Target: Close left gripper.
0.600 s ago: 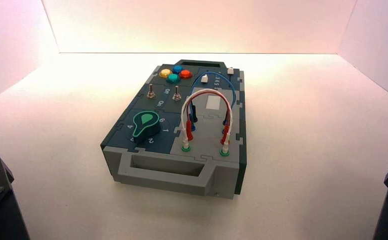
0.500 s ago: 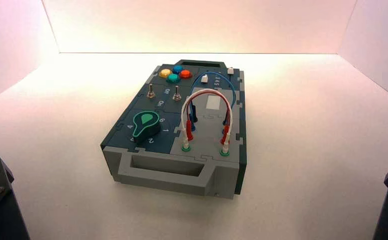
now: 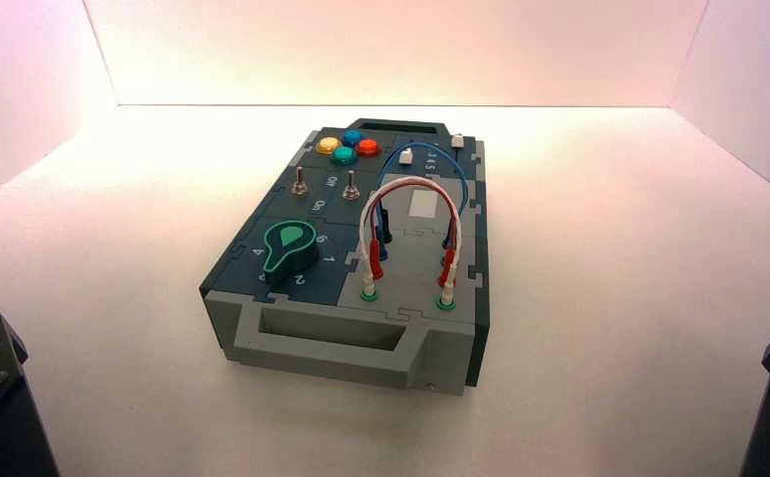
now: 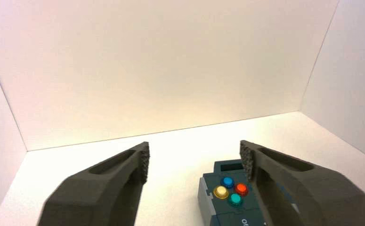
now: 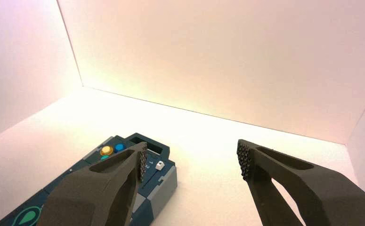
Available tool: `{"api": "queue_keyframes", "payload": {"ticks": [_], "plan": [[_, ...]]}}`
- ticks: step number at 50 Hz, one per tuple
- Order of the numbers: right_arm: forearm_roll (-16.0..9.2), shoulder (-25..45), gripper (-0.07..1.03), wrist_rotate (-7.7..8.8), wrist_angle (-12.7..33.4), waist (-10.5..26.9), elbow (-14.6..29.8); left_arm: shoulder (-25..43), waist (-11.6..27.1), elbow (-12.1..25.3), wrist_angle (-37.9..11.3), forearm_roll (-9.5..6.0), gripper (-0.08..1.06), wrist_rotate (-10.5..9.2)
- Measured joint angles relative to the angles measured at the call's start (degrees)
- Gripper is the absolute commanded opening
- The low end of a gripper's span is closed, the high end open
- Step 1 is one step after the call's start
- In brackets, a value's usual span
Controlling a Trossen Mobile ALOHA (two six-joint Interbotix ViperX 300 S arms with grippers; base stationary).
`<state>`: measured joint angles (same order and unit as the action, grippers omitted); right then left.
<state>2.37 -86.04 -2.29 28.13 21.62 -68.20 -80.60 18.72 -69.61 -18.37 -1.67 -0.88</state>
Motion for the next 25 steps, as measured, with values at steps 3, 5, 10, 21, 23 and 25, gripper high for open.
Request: {"api": "queue_keyframes", "payload": {"ticks": [3, 5, 10, 21, 23, 25], "plan": [[0.0, 0.1, 0.99, -0.09, 0.1, 0.0, -0.1, 0.6, 0.0, -0.1, -0.4, 0.00, 0.12, 0.00], [-0.1, 0.0, 0.99, -0.09, 0.1, 0.0, 0.0, 0.9, 0.0, 0.0, -0.9, -0.09, -0.06, 0.00], [-0.1, 0.0, 0.99, -0.09, 0.1, 0.0, 0.0, 1.6, 0.0, 0.3, -3.0, -0.09, -0.03, -0.09], [-0.1, 0.0, 0.99, -0.09, 0.1, 0.0, 0.0, 1.7, 0.0, 0.6, -4.0, -0.18, -0.03, -0.09], [-0.1, 0.1, 0.99, -0.09, 0.2, 0.0, 0.0, 1.7, 0.0, 0.7, -4.0, -0.18, -0.03, 0.00], [-0.1, 0.1, 0.99, -0.18, 0.1, 0.0, 0.0, 1.7, 0.0, 0.6, -4.0, -0.18, -0.03, 0.00]]}}
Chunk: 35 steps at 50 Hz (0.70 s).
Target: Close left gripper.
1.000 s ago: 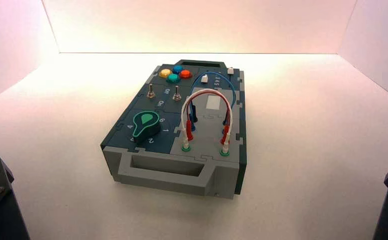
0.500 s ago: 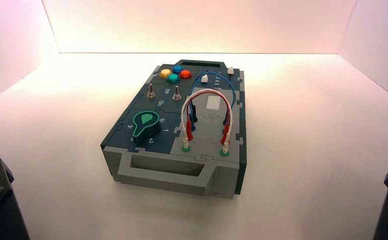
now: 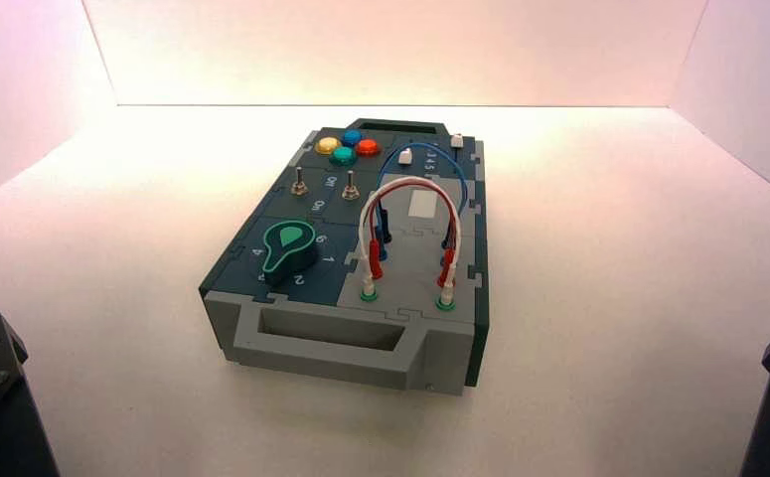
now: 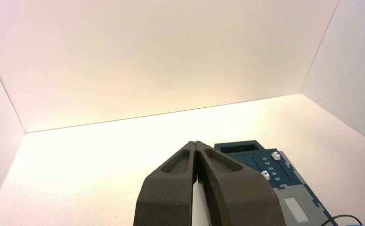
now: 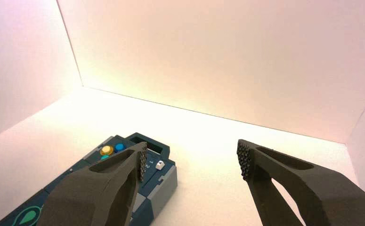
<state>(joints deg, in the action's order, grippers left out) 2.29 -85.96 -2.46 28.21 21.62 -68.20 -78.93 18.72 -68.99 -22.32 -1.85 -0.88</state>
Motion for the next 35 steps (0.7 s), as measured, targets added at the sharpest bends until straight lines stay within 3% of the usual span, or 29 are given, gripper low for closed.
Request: {"api": "queue_keyframes", "payload": {"ticks": [35], "plan": [[-0.5, 0.0, 0.99, 0.00, 0.5, 0.0, 0.0, 2.9, 0.1, 0.1, -0.1, 0.00, -0.03, 0.09]]}}
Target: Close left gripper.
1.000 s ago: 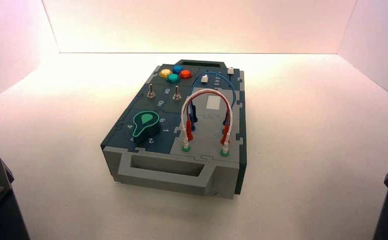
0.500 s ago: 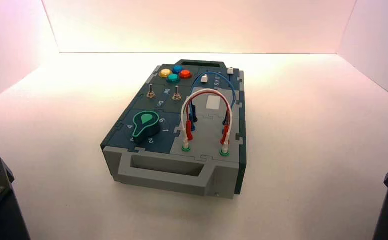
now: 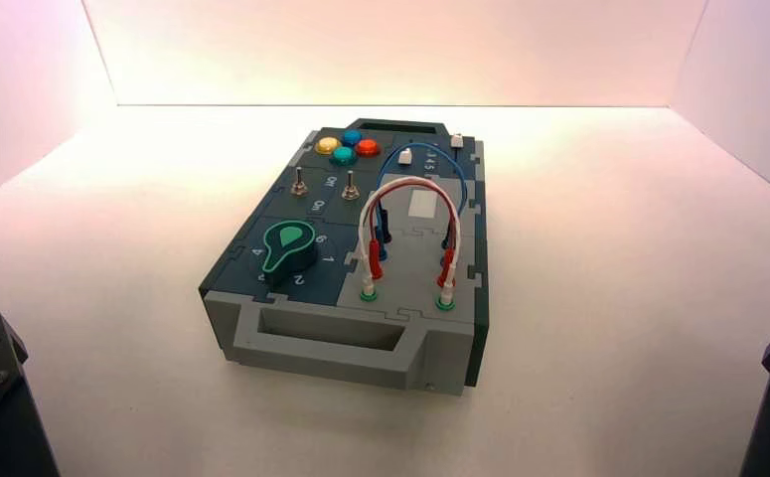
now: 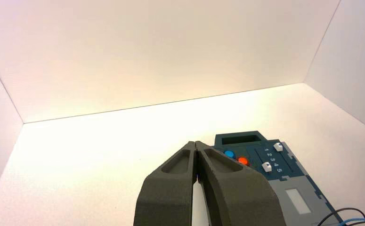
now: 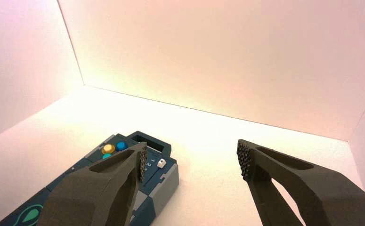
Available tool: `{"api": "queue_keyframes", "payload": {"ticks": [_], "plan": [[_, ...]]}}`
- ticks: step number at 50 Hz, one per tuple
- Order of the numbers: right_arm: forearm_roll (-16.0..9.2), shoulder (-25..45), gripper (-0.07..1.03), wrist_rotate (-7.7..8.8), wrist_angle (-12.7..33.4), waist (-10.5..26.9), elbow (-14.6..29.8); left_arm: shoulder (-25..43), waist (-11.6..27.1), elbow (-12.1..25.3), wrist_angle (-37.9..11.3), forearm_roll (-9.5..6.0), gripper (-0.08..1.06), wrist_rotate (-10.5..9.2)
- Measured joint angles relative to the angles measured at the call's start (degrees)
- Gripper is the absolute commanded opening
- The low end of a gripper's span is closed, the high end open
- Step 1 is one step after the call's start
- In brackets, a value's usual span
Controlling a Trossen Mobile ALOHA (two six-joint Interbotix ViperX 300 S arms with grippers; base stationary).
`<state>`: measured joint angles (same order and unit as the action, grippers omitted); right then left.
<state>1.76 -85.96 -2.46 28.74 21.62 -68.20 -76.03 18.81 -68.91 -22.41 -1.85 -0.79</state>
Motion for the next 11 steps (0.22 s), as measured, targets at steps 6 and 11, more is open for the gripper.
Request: {"api": "queue_keyframes", "payload": {"ticks": [6, 11], "plan": [[0.0, 0.1, 0.99, 0.00, -0.1, 0.0, -0.1, 0.0, -0.1, 0.0, 0.0, 0.00, -0.03, 0.09], [0.0, 0.1, 0.99, 0.00, 0.0, 0.0, -0.1, 0.0, -0.1, -0.1, 0.0, 0.00, -0.03, 0.18]]}}
